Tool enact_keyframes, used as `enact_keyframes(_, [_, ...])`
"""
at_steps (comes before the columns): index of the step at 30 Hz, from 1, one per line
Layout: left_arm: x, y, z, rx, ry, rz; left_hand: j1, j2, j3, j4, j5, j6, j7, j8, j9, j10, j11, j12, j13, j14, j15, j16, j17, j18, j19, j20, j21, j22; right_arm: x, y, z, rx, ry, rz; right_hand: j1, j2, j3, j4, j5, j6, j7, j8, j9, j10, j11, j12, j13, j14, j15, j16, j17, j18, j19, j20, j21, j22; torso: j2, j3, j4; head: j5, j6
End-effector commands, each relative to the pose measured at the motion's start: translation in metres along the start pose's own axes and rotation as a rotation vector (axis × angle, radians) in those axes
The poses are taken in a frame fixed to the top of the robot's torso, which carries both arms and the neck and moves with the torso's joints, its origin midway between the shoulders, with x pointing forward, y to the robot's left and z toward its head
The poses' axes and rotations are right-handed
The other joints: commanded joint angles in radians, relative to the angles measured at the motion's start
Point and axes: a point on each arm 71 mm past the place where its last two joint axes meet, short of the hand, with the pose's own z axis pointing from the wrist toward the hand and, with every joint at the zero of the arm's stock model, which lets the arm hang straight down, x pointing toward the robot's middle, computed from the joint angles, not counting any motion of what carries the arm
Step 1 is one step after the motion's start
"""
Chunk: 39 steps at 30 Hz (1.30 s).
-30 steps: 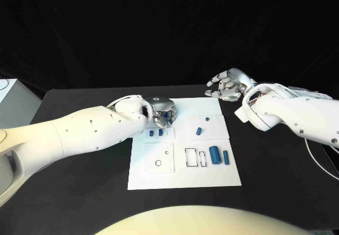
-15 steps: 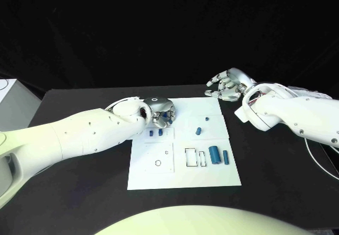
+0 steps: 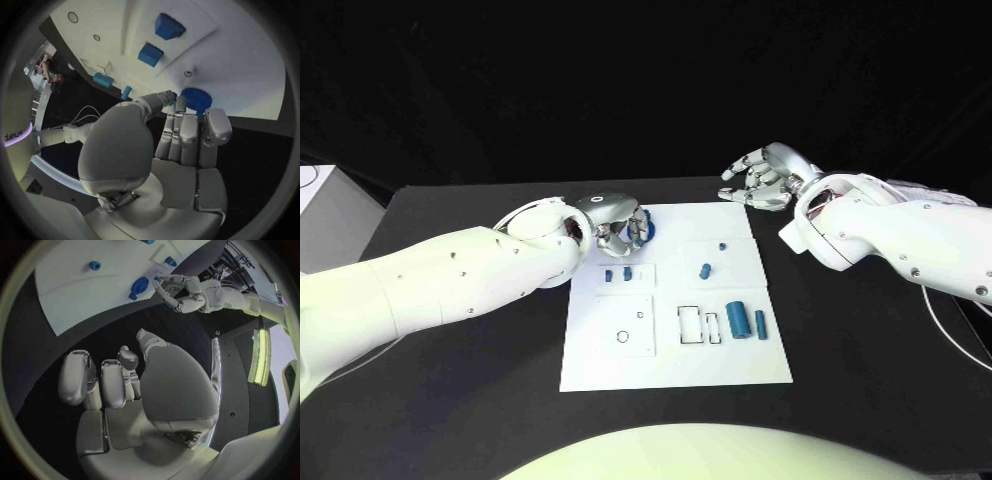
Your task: Assemble the parts on the task board
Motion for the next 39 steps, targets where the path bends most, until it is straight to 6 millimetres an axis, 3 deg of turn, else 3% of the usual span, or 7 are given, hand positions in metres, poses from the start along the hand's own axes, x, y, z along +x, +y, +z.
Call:
enact_keyframes(1, [-0.008, -0.002, -0.004, 0.003, -0.030, -0.066, -0.007, 0.008, -0.002, -0.007, 0.002, 0.010, -0.001, -0.006, 0.001, 0.010, -0.001, -0.006, -0.001, 0.009, 0.002, 0.006, 0.004, -0.015, 0.008, -0.001, 0.004, 0.003, 0.001, 0.000, 0.000, -0.004, 0.014, -0.006, 0.000, -0.009, 0.007, 0.000, 0.006, -0.006, 0.001, 0.006, 0.001, -0.005, -0.001, -0.006, -0.001, 0.011, 0.000, -0.005, -0.001, 0.019, -0.006, -0.001, -0.003, 0.028, -0.001, -0.0003, 0.0036, 0.000, 0.002])
enact_keyframes(11, [-0.018, 0.010, -0.020, -0.052, 0.045, -0.133, -0.012, 0.008, -0.006, -0.006, 0.002, 0.016, -0.001, -0.008, 0.001, 0.020, -0.001, -0.017, -0.001, 0.012, 0.001, 0.008, 0.004, -0.016, 0.009, -0.001, 0.005, 0.004, 0.000, -0.002, 0.000, 0.000, 0.012, -0.007, 0.000, -0.009, 0.007, 0.000, 0.006, -0.006, 0.001, 0.006, 0.001, -0.005, -0.001, -0.006, -0.001, 0.011, 0.000, -0.005, -0.001, 0.019, -0.006, -0.001, -0.003, 0.028, 0.001, -0.0003, 0.0017, 0.006, 0.005])
enact_keyframes(18, [-0.019, 0.020, -0.028, -0.072, 0.078, -0.073, -0.025, 0.002, -0.014, 0.000, 0.001, 0.013, 0.000, -0.016, -0.001, 0.021, 0.001, -0.034, -0.003, 0.014, 0.003, 0.010, 0.007, -0.016, 0.009, 0.000, 0.004, 0.004, -0.001, -0.002, -0.001, -0.002, 0.009, -0.008, -0.005, -0.009, 0.007, 0.001, 0.006, -0.006, 0.001, 0.007, 0.001, -0.004, -0.001, -0.005, -0.002, 0.012, 0.000, -0.006, 0.000, 0.019, -0.005, -0.002, -0.004, 0.027, 0.003, -0.0012, 0.0025, 0.012, 0.004])
enact_keyframes(22, [-0.019, 0.021, -0.030, -0.068, 0.065, -0.035, -0.026, 0.002, -0.015, 0.000, 0.001, 0.014, 0.000, -0.016, -0.001, 0.022, 0.001, -0.036, -0.003, 0.016, 0.004, 0.012, 0.012, -0.017, 0.013, 0.000, 0.008, 0.009, -0.001, -0.002, 0.000, -0.008, 0.011, -0.009, -0.005, -0.009, 0.007, 0.001, 0.006, -0.006, 0.001, 0.007, 0.001, -0.004, -0.001, -0.005, -0.002, 0.012, 0.000, -0.006, 0.000, 0.019, -0.005, -0.002, -0.004, 0.027, 0.003, -0.0008, 0.0018, 0.010, 0.002])
enact_keyframes(29, [-0.017, 0.020, -0.029, -0.060, 0.050, 0.000, -0.029, -0.001, -0.017, 0.002, 0.001, 0.015, 0.000, -0.017, -0.001, 0.025, 0.001, -0.039, -0.002, 0.018, 0.004, 0.013, 0.011, -0.019, 0.018, 0.000, 0.013, 0.014, 0.000, -0.001, 0.000, -0.014, 0.010, -0.008, -0.009, -0.010, 0.007, 0.002, 0.008, -0.006, 0.001, 0.008, 0.001, -0.004, -0.001, -0.005, -0.003, 0.013, 0.000, -0.007, 0.000, 0.019, -0.004, -0.002, -0.005, 0.027, 0.004, -0.0019, 0.0006, 0.017, 0.000])
enact_keyframes(39, [-0.014, 0.020, -0.028, -0.059, 0.050, 0.019, -0.030, -0.001, -0.018, 0.002, 0.001, 0.016, -0.001, -0.017, -0.001, 0.027, 0.000, -0.041, -0.002, 0.020, 0.003, 0.014, 0.015, -0.019, 0.021, 0.000, 0.015, 0.016, 0.000, -0.001, 0.000, -0.015, 0.006, -0.008, -0.011, -0.009, 0.007, 0.002, 0.010, -0.006, 0.000, 0.008, 0.001, -0.004, -0.001, -0.006, -0.004, 0.013, 0.000, -0.008, 0.001, 0.019, -0.004, -0.002, -0.006, 0.026, 0.003, 0.0005, 0.0003, 0.016, -0.004])
